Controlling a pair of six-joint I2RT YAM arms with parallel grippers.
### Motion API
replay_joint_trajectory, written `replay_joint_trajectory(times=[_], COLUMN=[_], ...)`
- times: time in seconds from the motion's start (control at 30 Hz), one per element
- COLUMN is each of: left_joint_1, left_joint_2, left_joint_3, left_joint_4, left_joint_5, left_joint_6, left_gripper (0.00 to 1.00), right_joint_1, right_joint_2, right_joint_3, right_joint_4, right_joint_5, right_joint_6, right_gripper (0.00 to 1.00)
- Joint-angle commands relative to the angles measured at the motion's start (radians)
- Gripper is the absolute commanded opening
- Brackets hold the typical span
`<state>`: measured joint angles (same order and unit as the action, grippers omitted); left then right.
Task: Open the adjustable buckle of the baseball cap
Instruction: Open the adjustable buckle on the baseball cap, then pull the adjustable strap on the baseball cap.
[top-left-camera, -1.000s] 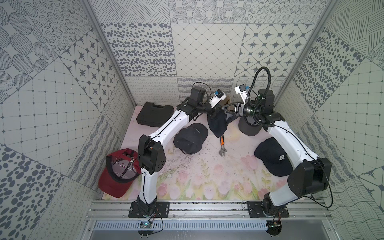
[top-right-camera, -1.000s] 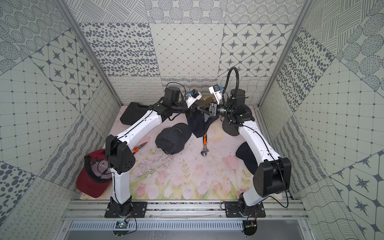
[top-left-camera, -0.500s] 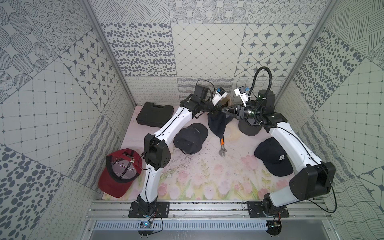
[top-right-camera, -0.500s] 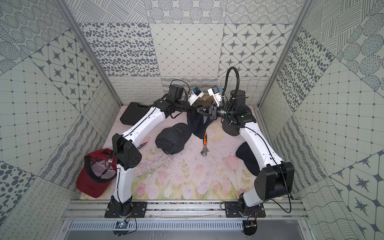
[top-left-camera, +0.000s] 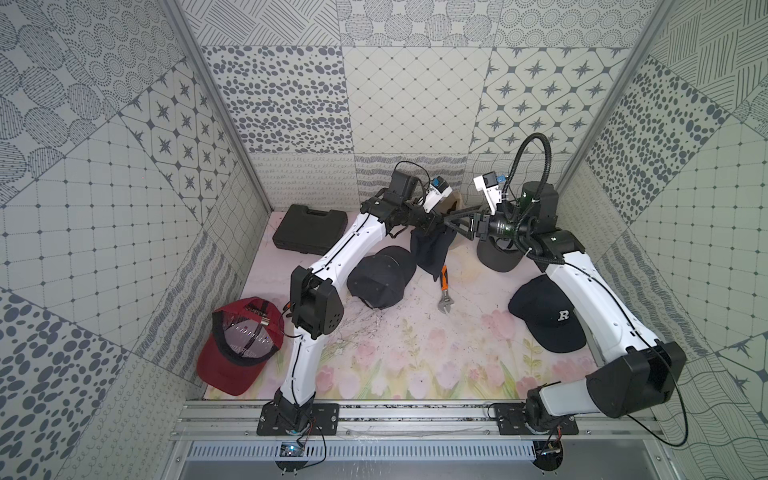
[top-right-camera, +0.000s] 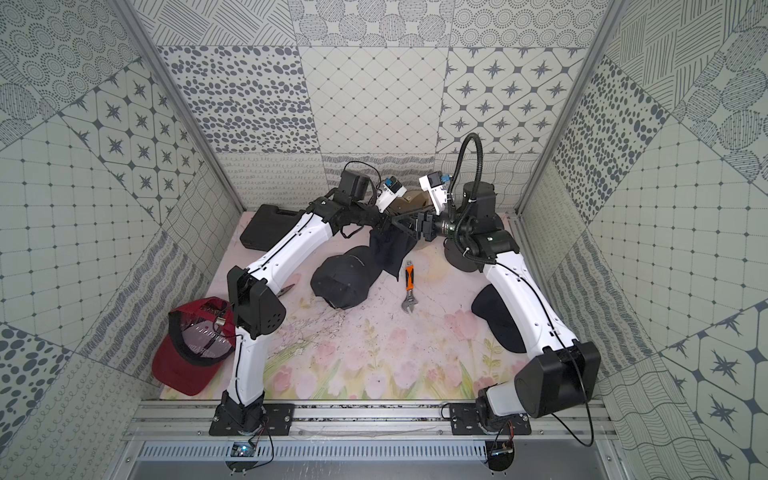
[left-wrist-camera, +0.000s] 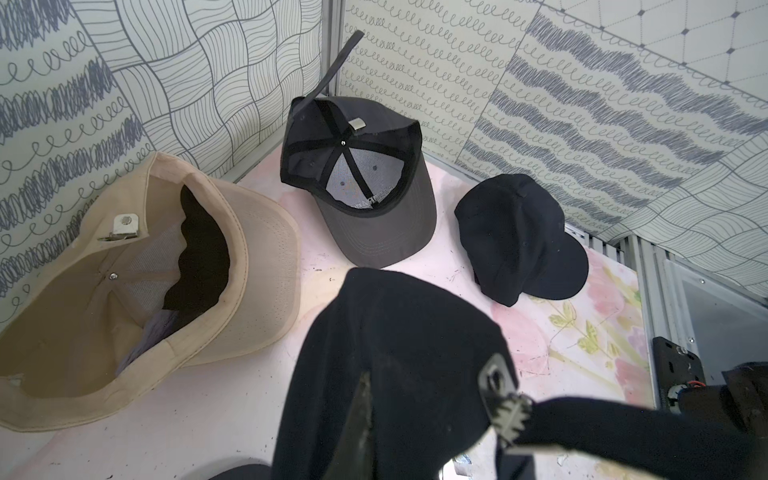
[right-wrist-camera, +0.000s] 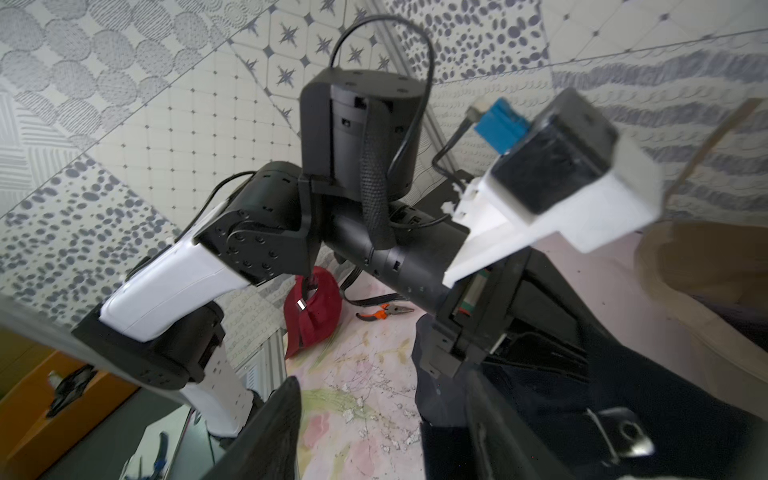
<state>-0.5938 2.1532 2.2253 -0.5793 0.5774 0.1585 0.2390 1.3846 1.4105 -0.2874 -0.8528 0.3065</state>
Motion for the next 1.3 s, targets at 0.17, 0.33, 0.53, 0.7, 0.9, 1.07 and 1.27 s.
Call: replay_joint_trajectory(times=[0.17, 0.33, 0.53, 0.7, 0.9, 1.07, 1.27], left_joint_1=[0.003, 0.003, 0.002, 0.003, 0.004, 0.002, 0.002], left_joint_2=[-0.003, 0.009, 0.013, 0.011, 0.005, 0.002, 0.002], left_joint_3=[0.047, 0.073, 0.091, 0.092, 0.092, 0.092, 0.091], left_joint_4=[0.003, -0.011, -0.023, -0.024, -0.027, -0.029, -0.037], left_joint_5=[0.004, 0.018, 0.044, 0.067, 0.075, 0.085, 0.087], left_joint_6=[-0.046, -0.054, -0.066, -0.074, -0.076, -0.074, -0.071], left_gripper=[0.00, 0.00, 0.00, 0.00, 0.00, 0.00, 0.00], right_joint_1=[-0.075, -0.089, -0.080, -0.073, -0.067, -0.066, -0.061], right_joint_2=[-0.164, -0.153, -0.075, -0.013, 0.046, 0.072, 0.117], right_joint_3=[-0.198, -0.283, -0.322, -0.313, -0.295, -0.292, -0.272], right_joint_4=[0.095, 0.166, 0.312, 0.407, 0.474, 0.531, 0.576], right_joint_5=[0.300, 0.219, 0.057, 0.019, -0.002, -0.012, -0.055], right_joint_6=[0.101, 0.097, 0.101, 0.149, 0.197, 0.222, 0.259], right_gripper=[0.60, 0.56, 0.50, 0.48, 0.44, 0.37, 0.29])
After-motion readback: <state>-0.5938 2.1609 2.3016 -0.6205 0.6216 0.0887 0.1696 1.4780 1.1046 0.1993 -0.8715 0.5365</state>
